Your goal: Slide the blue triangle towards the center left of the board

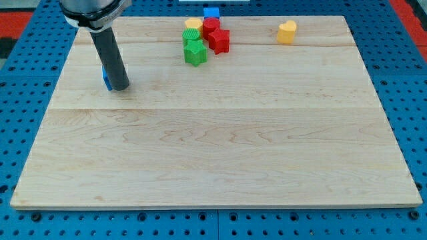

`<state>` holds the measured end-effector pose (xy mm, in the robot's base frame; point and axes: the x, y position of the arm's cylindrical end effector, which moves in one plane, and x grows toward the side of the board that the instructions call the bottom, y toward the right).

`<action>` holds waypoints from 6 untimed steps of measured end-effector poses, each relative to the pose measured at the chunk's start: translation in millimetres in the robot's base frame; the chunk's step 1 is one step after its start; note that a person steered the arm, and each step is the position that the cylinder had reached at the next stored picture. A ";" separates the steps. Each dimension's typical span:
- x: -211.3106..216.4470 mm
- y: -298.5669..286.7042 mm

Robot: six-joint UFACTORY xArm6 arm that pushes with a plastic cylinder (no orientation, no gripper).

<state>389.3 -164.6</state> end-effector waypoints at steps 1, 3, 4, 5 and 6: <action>-10.0 40.5; -48.3 32.3; -47.1 5.2; -46.6 -28.0; -36.9 -39.8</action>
<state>352.4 -204.4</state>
